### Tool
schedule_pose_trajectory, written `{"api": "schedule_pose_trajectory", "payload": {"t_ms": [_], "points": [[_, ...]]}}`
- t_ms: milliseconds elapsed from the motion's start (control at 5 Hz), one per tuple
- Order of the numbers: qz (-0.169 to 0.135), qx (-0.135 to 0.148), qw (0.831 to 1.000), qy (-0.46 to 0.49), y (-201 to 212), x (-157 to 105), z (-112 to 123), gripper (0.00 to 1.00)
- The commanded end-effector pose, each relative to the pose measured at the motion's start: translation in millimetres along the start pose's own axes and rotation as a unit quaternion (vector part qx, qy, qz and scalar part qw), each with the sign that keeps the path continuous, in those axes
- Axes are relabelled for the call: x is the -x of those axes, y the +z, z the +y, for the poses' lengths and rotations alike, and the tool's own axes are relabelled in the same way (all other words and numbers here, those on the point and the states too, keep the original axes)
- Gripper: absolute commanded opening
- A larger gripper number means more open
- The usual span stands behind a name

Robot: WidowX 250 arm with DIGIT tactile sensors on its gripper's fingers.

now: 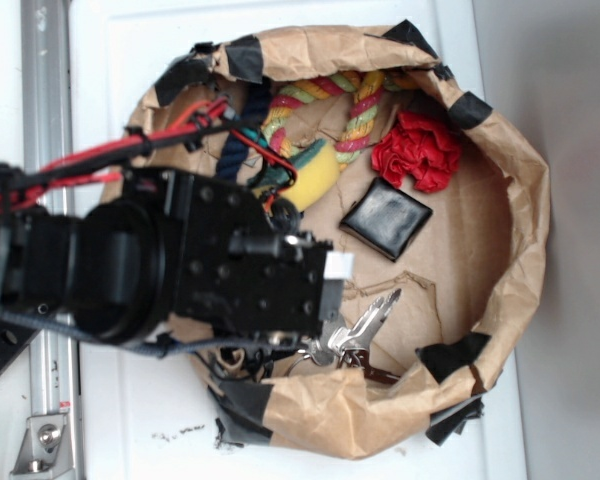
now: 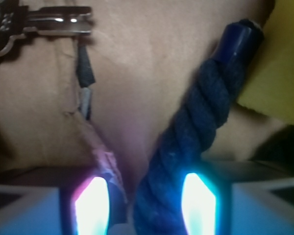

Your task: Grab the blue rope.

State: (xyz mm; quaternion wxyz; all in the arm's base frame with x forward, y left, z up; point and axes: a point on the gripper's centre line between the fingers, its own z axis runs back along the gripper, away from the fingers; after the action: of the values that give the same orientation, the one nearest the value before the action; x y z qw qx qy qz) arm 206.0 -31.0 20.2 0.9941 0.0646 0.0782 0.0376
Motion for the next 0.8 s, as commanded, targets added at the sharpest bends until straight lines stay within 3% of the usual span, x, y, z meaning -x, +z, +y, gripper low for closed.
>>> {"api": "schedule_pose_trajectory", "payload": {"t_ms": [0,200,400,600], "points": [[-0.030,0.006,1.000,-0.007,7,-2,12,0.00],[-0.072,0.057,0.992,-0.084,13,-2,11,0.00],[-0.106,0.080,0.981,-0.138,18,-3,9,0.00],[-0.128,0.075,0.980,-0.129,42,-5,21,0.00]]}}
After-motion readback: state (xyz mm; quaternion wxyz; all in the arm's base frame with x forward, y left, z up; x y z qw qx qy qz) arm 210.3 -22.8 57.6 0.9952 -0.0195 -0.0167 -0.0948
